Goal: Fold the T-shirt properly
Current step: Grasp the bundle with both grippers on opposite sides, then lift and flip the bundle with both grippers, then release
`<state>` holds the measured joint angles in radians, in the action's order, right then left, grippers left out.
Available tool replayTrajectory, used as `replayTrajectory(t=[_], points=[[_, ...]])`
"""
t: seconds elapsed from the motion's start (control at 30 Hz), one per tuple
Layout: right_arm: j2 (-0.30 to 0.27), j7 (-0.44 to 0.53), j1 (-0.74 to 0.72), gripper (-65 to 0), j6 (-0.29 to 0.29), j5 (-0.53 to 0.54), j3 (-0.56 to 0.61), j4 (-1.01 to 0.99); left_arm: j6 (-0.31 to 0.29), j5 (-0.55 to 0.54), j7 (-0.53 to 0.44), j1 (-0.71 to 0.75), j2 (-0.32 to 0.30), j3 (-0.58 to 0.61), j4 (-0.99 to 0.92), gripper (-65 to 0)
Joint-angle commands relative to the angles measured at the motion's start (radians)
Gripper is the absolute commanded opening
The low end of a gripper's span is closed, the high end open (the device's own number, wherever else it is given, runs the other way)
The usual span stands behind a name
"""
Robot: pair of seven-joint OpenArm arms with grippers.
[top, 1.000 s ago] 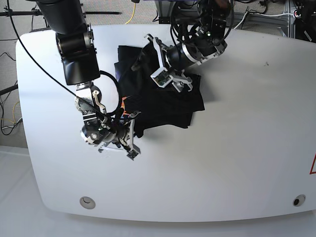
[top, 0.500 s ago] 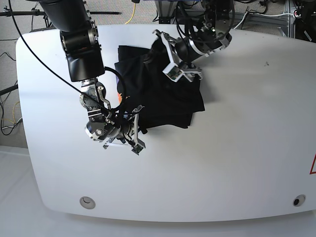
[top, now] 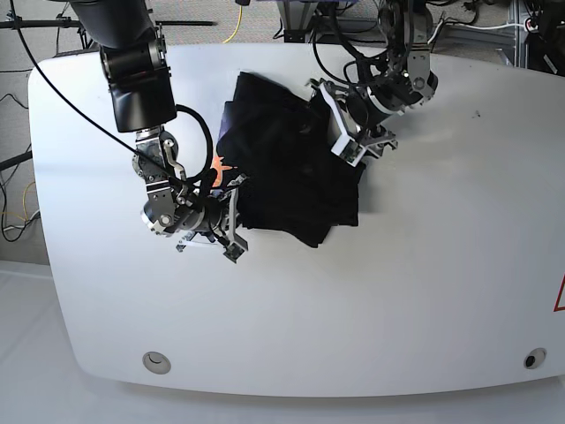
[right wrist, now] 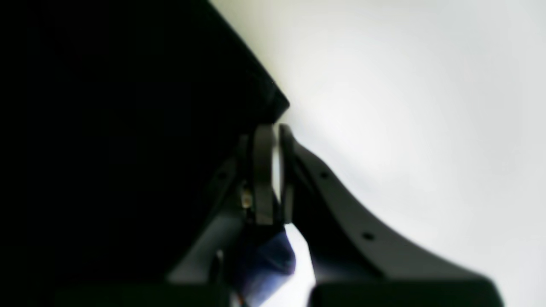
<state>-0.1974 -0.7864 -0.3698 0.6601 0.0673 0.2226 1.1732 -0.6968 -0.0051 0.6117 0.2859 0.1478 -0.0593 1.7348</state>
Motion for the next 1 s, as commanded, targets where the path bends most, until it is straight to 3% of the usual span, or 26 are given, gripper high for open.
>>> replayTrajectory(t=[0.0, 0.27, 0.37, 0.53, 0.97], points=[[-0.029, -0.020, -0.001, -63.0, 0.000, -0.014, -0.004, 0.012, -0.001, -0.017, -0.017, -0.018, 0.000, -0.007, -0.002, -22.4], [-0.072, -0.020, 0.051, -63.1, 0.010, -0.014, -0.036, 0.015, -0.001, -0.017, -0.017, -0.076, -0.001, -0.023, -0.009, -22.4], [-0.073, -0.021, 0.078, -63.1, 0.038, -0.016, -0.098, 0.015, -0.001, -0.016, -0.017, -0.104, -0.009, -0.023, -0.009, -22.4], [-0.075, -0.029, 0.111, -63.1, 0.038, -0.019, -0.177, 0.015, -0.001, -0.016, -0.017, -0.156, -0.021, -0.021, -0.011, -22.4], [-0.075, -0.028, 0.252, -63.1, 0.038, -0.021, -0.268, 0.017, -0.001, -0.016, -0.017, -0.271, -0.021, -0.023, -0.012, -22.4]])
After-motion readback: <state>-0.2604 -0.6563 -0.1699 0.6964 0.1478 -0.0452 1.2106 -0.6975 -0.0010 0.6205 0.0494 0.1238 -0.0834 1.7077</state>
